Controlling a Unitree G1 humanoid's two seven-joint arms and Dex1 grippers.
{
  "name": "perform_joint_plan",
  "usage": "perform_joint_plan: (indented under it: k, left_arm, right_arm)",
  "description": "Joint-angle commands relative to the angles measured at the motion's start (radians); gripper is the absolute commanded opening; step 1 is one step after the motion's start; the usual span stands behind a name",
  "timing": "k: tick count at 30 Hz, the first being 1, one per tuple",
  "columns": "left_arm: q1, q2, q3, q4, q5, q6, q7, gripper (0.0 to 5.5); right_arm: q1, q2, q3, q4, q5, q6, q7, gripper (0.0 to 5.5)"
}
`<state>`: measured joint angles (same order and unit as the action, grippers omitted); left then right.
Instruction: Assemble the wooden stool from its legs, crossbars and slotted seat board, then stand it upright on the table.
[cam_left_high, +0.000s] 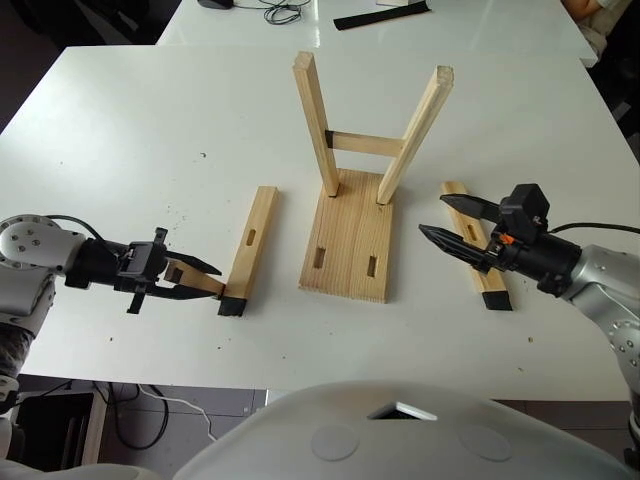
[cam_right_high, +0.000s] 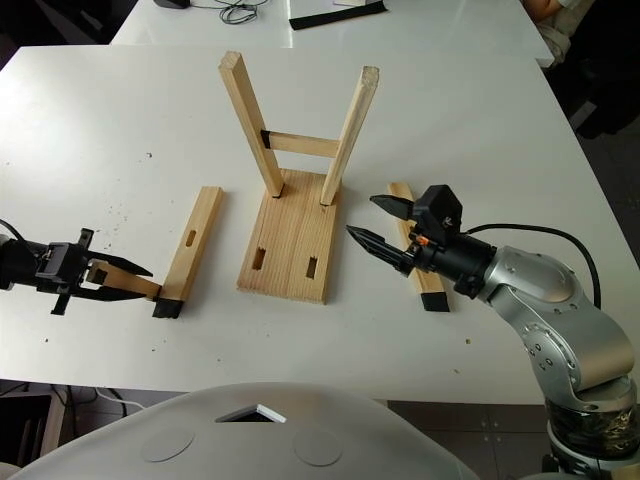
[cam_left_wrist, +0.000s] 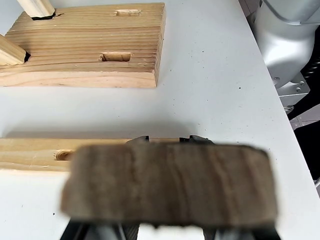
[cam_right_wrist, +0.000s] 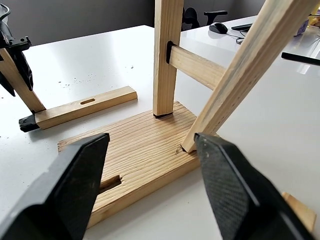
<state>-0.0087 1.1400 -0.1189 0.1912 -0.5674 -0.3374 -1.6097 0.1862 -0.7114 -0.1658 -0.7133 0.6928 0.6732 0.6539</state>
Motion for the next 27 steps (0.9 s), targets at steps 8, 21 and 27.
perform_joint_plan:
  k: [8,21,27]
  left_arm:
    - [-0.072,-0.057,0.065,-0.008,0.035,0.078,-0.002,1.31]
    - [-0.259,-0.224,0.088,0.188,0.131,0.085,0.026,1.31]
    - [-0.28,-0.261,0.09,0.252,0.174,0.069,0.034,1.31]
  right_arm:
    - [-0.015,-0.008,0.009,0.012,-0.021,-0.01,0.002,3.13]
    - [-0.065,-0.029,0.031,0.048,-0.04,-0.011,0.051,3.13]
    - [-0.082,-0.032,0.046,0.057,-0.05,-0.013,0.062,3.13]
